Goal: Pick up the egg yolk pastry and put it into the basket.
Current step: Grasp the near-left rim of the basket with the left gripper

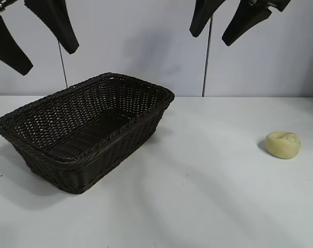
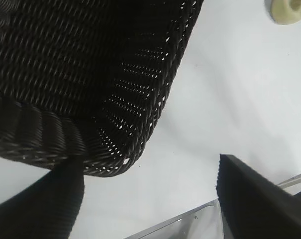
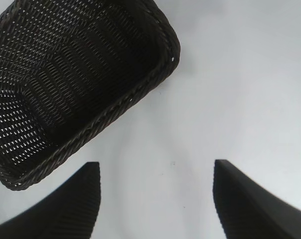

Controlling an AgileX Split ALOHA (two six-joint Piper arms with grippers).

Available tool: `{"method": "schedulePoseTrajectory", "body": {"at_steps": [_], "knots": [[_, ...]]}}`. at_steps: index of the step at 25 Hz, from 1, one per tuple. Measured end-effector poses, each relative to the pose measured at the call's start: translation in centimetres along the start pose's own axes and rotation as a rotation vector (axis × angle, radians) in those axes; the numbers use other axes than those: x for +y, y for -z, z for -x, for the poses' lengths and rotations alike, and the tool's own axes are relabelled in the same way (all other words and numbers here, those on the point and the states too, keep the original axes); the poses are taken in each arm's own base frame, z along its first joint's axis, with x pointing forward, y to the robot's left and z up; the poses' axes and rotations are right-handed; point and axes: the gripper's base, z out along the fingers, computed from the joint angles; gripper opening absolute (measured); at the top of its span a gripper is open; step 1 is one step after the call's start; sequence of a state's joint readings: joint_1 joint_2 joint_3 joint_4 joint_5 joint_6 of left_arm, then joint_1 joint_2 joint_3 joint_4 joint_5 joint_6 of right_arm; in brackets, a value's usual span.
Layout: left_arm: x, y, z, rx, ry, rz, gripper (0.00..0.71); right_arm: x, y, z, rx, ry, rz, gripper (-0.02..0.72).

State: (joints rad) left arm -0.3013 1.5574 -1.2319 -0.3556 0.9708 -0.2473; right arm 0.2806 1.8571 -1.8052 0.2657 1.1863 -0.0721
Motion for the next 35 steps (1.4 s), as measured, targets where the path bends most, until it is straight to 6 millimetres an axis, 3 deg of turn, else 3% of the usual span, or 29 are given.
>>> {"method": "schedulePoseTrajectory", "body": {"at_steps": [13, 24, 35], "knots": [[1.7, 0.1, 1.6, -0.219, 0.422, 0.132, 0.542, 0.0, 0.0, 0.0, 0.002, 0.000, 0.000, 0.474], [2.6, 0.1, 0.6, -0.156, 0.533, 0.246, 0.542, 0.0, 0.0, -0.2, 0.022, 0.000, 0.002, 0.474], [3.5, -2.1, -0.8, -0.116, 0.636, 0.213, 0.542, 0.0, 0.0, -0.2, 0.022, 0.000, 0.002, 0.474]]}}
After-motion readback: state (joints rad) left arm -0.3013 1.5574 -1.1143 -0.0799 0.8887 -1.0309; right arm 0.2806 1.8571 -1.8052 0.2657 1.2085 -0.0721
